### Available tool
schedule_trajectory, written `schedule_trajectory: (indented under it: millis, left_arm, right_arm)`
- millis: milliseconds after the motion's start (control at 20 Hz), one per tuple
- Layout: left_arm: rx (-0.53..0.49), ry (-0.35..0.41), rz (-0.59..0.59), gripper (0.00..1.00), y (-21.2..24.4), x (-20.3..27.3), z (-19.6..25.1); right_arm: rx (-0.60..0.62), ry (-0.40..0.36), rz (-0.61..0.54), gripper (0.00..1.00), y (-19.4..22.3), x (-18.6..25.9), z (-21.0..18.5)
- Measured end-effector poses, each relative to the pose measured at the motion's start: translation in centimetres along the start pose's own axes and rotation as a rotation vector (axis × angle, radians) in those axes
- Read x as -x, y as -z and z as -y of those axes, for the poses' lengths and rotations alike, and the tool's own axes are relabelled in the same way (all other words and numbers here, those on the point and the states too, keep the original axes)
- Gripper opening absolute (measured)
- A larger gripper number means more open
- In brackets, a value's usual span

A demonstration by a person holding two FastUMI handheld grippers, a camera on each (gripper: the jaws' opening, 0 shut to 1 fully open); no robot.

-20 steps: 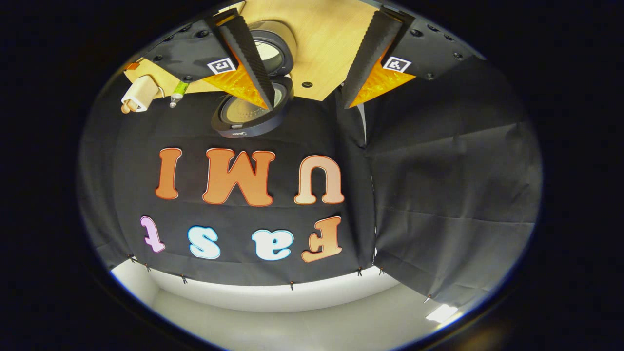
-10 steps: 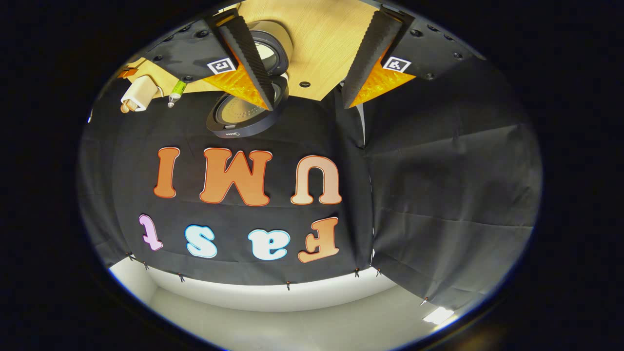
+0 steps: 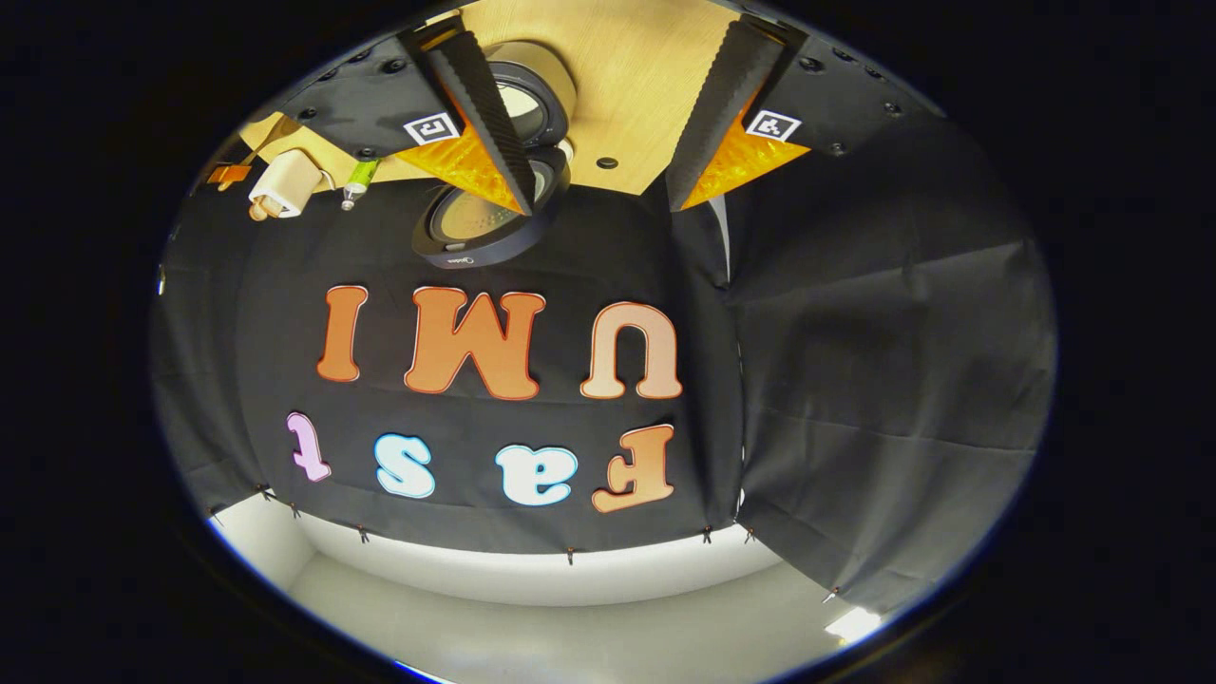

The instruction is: Close the left gripper, press the button to open the rice cooker; take a wooden spoon from the chopstick holder with the right hand, scoop a spoonful of rice and pour it into the rice cooker, then put the wooden spoon back into the chopstick holder.

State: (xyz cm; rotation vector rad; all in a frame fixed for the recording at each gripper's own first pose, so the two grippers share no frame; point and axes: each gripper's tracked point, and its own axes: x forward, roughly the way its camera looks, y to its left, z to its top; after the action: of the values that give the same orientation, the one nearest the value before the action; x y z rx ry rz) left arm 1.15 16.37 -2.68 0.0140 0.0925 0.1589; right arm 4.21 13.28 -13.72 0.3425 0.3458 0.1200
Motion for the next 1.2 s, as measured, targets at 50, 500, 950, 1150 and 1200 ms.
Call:
schedule_trajectory:
  millis: [50, 500, 950, 1150, 1200]
  left_arm:
    - [0.006, 0.012, 0.001, 0.94, -0.2, 0.0, -0.1]
    - [0.015, 0.089, -0.004, 0.94, -0.1, -0.5, -1.4]
    - [-0.050, 0.091, -0.035, 0.95, 1.1, -0.4, -3.6]
    - [-0.069, 0.093, -0.033, 0.90, 1.1, -0.2, -3.5]
    - [-0.057, 0.102, -0.033, 0.97, 1.1, 0.0, -3.2]
  right_arm:
    - [0.024, -0.025, 0.000, 0.13, -0.1, 0.8, -1.5]
    - [0.110, -0.044, -0.073, 0.13, 6.9, 3.2, -7.2]
    - [0.273, 0.053, -0.148, 0.13, 14.3, 1.7, -6.8]
    - [0.156, 0.018, -0.168, 0.13, 15.3, 1.4, -7.7]
    - [0.087, 0.005, -0.179, 0.13, 15.6, 1.3, -7.9]
